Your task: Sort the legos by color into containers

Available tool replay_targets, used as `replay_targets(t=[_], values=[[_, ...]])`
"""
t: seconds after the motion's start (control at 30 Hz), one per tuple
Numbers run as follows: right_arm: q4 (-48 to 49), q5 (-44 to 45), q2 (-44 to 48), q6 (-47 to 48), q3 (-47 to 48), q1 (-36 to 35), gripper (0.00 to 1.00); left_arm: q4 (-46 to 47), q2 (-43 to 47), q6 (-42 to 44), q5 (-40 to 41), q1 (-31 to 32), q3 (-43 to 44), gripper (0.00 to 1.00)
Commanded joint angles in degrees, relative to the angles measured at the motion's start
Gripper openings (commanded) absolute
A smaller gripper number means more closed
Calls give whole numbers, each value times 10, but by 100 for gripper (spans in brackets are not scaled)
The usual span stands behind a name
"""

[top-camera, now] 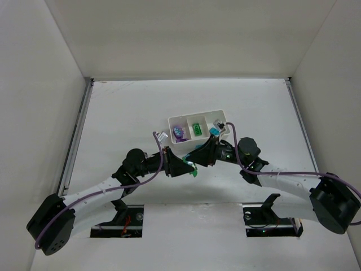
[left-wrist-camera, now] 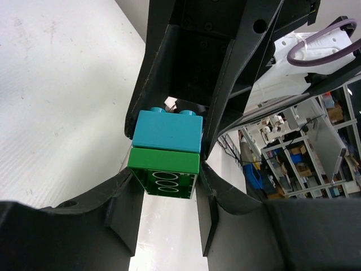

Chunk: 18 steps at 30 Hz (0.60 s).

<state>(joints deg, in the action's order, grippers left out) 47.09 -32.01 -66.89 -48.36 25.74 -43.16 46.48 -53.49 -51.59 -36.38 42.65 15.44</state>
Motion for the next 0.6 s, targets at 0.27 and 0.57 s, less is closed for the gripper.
replay_targets(t=[0.27, 0.57], values=[[74, -5, 19, -47, -21, 73, 38, 49, 26, -7, -11, -15, -12, 27], [14, 56, 21, -44, 10, 109, 39, 49, 23, -2, 17, -34, -16, 27]])
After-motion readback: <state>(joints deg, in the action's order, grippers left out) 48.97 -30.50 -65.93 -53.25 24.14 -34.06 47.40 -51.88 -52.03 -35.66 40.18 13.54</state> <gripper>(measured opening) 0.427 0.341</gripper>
